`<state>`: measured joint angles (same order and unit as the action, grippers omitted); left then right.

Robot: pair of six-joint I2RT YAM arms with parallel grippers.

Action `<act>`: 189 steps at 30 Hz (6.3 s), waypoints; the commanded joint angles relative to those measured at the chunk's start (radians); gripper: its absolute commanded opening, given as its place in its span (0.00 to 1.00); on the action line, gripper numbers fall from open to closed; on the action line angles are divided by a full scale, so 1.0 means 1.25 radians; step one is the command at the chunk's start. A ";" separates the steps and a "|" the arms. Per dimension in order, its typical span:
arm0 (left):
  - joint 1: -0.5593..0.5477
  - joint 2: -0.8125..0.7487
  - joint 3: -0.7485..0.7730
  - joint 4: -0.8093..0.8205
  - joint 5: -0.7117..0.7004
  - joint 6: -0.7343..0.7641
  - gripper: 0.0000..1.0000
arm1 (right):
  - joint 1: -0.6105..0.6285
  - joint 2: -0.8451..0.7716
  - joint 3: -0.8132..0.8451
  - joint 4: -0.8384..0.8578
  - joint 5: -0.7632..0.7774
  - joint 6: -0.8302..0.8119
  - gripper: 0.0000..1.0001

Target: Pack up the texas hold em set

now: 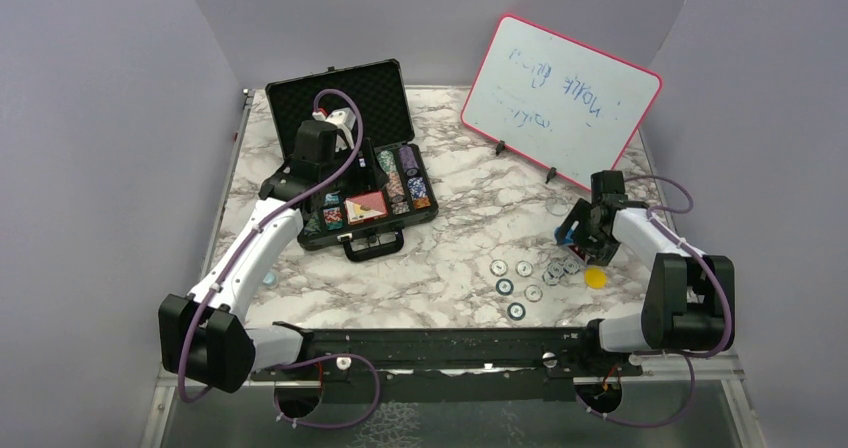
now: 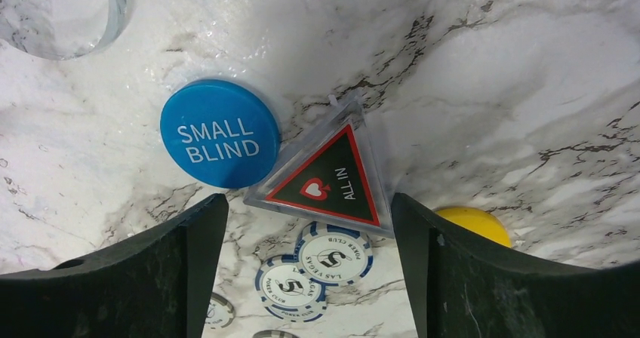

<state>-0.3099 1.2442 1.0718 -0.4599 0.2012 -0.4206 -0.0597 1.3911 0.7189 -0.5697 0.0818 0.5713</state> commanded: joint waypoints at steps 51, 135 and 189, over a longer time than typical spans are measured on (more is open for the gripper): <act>0.113 0.004 0.052 -0.035 -0.052 -0.141 0.70 | 0.642 0.303 0.629 -0.017 0.201 0.034 0.64; 0.208 -0.053 0.217 -0.156 -0.067 0.009 0.75 | 0.304 0.122 0.190 0.107 0.325 0.042 0.93; 0.207 -0.055 0.170 -0.149 -0.055 -0.003 0.72 | 0.507 0.168 0.350 0.121 0.145 -0.002 0.47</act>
<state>-0.0479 1.2243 1.3136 -0.6682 0.1711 -0.4389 0.4427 1.5883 1.0538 -0.3790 0.2806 0.5228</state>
